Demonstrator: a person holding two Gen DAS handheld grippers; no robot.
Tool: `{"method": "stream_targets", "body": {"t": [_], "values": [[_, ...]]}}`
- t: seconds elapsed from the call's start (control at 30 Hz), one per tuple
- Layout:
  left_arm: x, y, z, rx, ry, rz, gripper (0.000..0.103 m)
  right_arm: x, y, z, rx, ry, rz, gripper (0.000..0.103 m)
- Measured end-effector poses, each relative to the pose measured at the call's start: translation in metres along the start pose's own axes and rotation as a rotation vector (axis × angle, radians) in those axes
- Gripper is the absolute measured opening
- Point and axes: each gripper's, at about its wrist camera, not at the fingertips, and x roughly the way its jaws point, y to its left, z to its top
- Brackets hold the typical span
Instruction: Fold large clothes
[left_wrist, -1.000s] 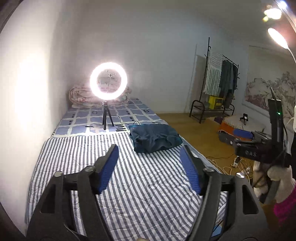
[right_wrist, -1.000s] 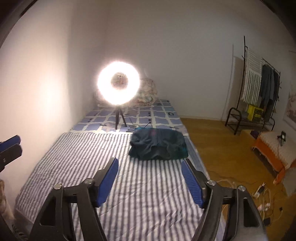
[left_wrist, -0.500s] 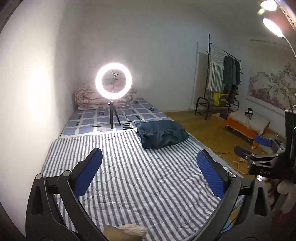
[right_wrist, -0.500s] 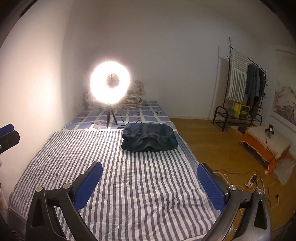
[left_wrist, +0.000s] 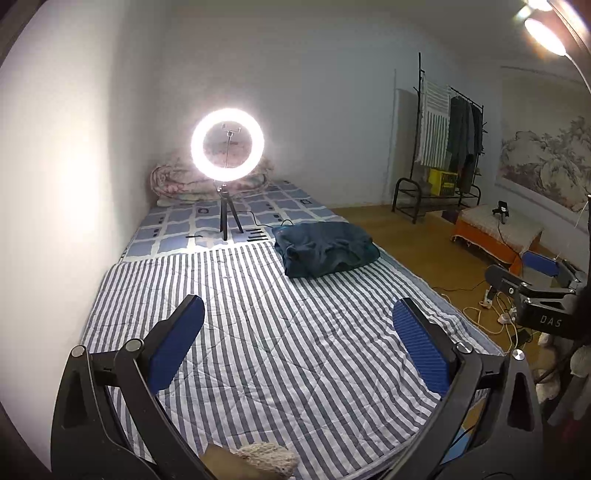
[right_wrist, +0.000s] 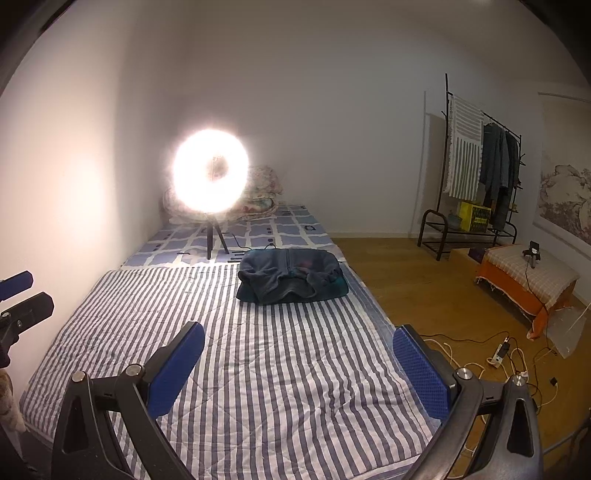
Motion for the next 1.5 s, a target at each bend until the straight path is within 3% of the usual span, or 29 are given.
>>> {"method": "stream_targets", "body": {"t": [1.5], "values": [[0.0003, 0.0028, -0.0019, 0.036, -0.014, 0.013, 0.103, 0.0010, 0.0102, -0.0045, -0.049, 0.004, -0.003, 0.103]]}}
